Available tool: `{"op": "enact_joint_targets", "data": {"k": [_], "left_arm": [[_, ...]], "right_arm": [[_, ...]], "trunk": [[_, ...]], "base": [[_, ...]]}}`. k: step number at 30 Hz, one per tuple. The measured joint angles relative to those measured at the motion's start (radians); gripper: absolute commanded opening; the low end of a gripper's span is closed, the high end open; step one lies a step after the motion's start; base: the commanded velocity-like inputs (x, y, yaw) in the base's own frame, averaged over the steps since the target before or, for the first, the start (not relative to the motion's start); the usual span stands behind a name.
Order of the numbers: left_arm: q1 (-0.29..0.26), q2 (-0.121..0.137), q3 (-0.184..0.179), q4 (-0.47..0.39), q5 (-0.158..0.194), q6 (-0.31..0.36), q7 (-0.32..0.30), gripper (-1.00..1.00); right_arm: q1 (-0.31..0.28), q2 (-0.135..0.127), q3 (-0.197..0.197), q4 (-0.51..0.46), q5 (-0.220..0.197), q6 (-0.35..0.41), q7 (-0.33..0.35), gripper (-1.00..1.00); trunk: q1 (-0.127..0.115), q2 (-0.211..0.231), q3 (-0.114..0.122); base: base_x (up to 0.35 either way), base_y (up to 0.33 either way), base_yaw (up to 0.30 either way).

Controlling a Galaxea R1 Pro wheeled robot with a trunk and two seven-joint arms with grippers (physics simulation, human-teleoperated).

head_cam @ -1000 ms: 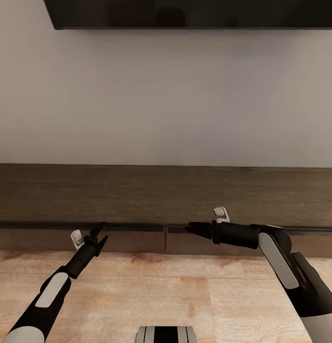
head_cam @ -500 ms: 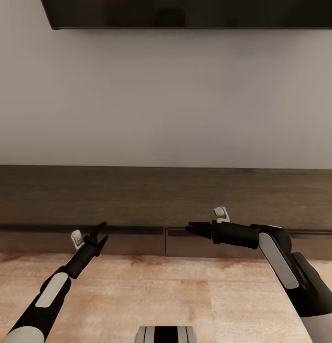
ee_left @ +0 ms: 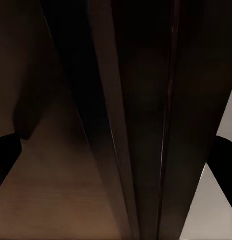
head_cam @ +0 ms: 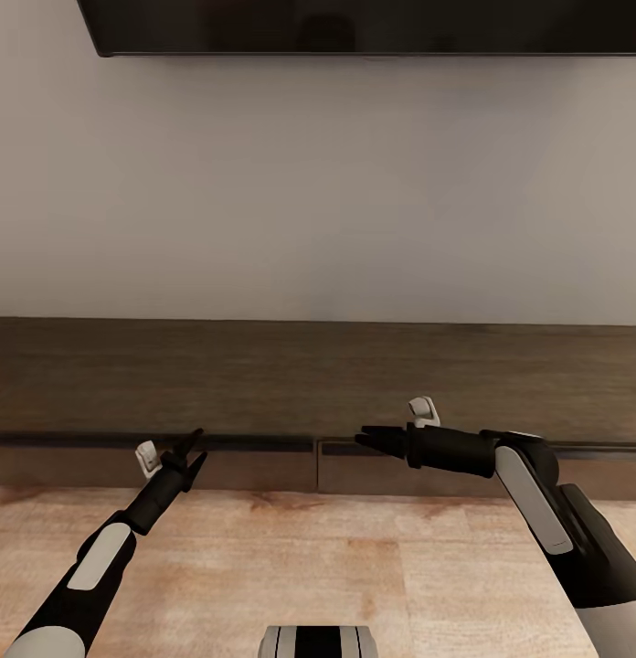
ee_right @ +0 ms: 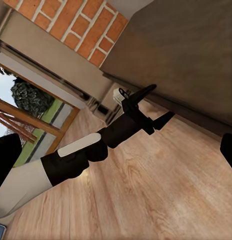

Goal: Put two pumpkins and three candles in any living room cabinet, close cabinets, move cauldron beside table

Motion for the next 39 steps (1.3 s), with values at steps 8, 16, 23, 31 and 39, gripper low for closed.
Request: {"op": "enact_joint_targets", "data": {"k": [8,16,23,31,39], "left_arm": [[0.000,-0.001,0.001,-0.001,0.011,0.004,0.000,-1.00],[0.000,0.000,0.001,0.000,-0.003,-0.002,0.004,-1.00],[0.000,0.000,0.000,0.000,-0.002,-0.001,0.004,-1.00],[0.000,0.000,0.000,0.013,-0.014,-0.009,0.006,-1.00],[0.000,0.000,-0.001,-0.002,0.016,0.009,-0.002,-1.00]], "right_arm": [[0.000,0.000,0.000,0.001,0.000,0.000,0.000,1.00],[0.000,0.000,0.001,0.001,0.000,0.000,0.000,1.00],[0.000,0.000,0.000,0.001,0.000,0.000,0.000,1.00],[0.000,0.000,0.000,0.001,0.000,0.000,0.000,1.00],[0.000,0.000,0.000,0.001,0.000,0.000,0.000,1.00]], "trunk": [[0.000,0.000,0.000],[0.000,0.000,0.000],[0.000,0.000,0.000],[0.000,0.000,0.000],[0.000,0.000,0.000]], "base": [[-0.056,0.000,0.000],[-0.008,0.000,0.000],[0.000,0.000,0.000],[-0.048,0.000,0.000],[-0.001,0.000,0.000]]}}
